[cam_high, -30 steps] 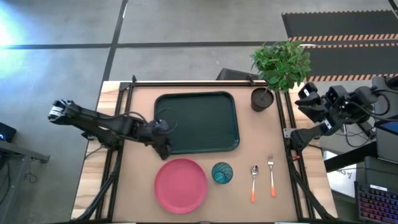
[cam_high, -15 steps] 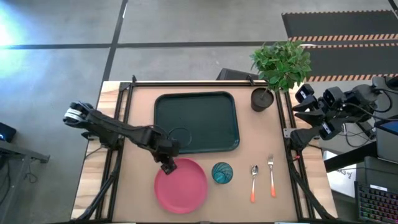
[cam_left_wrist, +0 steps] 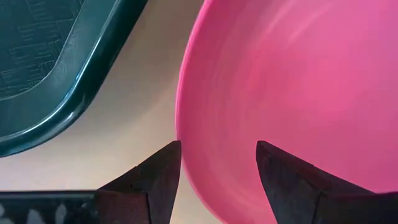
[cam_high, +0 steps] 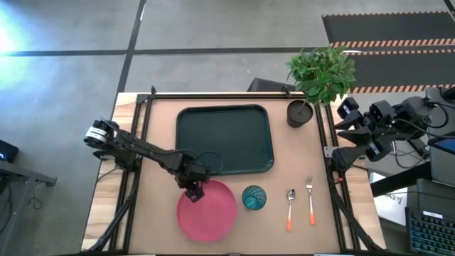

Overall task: Pick and place plate/cup/fork/spoon on tray
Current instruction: Put the pink plate on the left of the black serving tray

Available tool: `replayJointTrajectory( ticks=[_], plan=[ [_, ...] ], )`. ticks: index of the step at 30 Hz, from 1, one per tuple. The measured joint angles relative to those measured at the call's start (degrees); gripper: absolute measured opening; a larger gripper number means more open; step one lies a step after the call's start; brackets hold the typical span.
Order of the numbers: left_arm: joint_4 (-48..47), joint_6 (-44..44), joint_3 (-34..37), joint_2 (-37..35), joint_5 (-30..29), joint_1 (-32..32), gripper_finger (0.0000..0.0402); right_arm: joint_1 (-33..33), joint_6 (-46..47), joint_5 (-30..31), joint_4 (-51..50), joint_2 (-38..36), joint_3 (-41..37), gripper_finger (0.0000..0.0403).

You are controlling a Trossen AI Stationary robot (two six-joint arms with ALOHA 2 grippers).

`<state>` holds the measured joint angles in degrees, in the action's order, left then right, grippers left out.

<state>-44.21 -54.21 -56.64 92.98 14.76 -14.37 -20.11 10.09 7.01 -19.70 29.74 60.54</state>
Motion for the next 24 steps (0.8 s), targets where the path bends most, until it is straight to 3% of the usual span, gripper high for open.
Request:
replayJointTrajectory(
  ticks=[12,24],
  plan=[
    [-0.5,-4.0,-1.1,-3.0,-0.7,0.0,0.0193,0.0,0.0,0.0,-0.7,0.0,-0.2,0.0089],
    [-0.2,-3.8,-0.5,0.3,-3.1,0.0,0.0193,0.0,0.6,0.0,-0.9,0.0,-0.3,0.0089]
  ],
)
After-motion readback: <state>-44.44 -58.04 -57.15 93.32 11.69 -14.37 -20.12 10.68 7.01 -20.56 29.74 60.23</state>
